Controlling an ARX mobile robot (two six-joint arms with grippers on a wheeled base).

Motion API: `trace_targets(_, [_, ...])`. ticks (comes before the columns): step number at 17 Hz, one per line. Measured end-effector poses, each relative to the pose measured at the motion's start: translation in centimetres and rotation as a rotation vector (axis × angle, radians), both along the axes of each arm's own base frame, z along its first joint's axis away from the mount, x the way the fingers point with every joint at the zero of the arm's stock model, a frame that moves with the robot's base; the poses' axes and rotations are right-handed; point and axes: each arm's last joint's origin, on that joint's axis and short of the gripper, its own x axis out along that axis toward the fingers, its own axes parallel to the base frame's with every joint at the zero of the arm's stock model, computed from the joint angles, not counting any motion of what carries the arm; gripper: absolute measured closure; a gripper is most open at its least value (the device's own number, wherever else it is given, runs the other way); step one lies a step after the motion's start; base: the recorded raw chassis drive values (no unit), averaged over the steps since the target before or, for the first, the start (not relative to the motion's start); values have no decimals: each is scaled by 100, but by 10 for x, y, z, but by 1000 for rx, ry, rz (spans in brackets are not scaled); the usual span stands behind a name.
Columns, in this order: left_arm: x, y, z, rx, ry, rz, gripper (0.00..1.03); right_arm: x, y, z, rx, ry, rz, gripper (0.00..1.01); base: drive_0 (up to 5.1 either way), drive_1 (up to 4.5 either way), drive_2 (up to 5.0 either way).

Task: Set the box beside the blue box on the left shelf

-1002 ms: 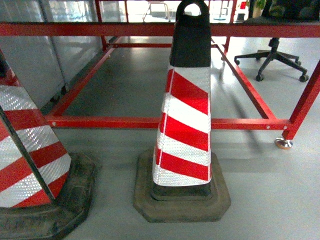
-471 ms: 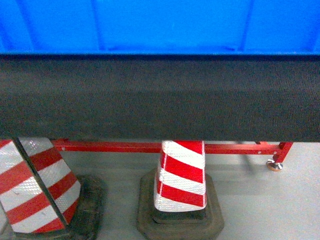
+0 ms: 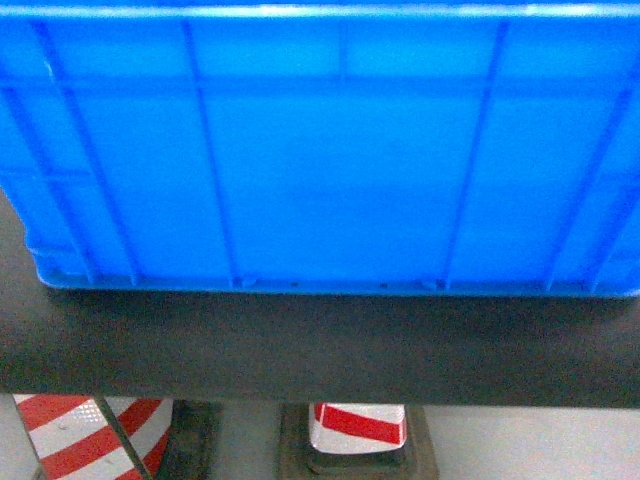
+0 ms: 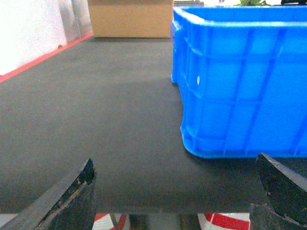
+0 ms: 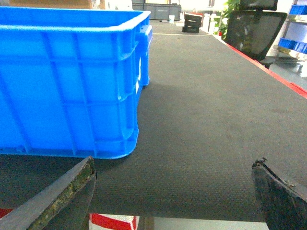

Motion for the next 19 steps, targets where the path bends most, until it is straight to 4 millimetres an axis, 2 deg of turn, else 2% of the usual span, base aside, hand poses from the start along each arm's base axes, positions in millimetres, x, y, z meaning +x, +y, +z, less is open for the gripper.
trace_targets(19, [0, 0, 0, 0, 0, 0, 5, 0, 0, 0, 1, 0, 0, 3, 0, 0, 0])
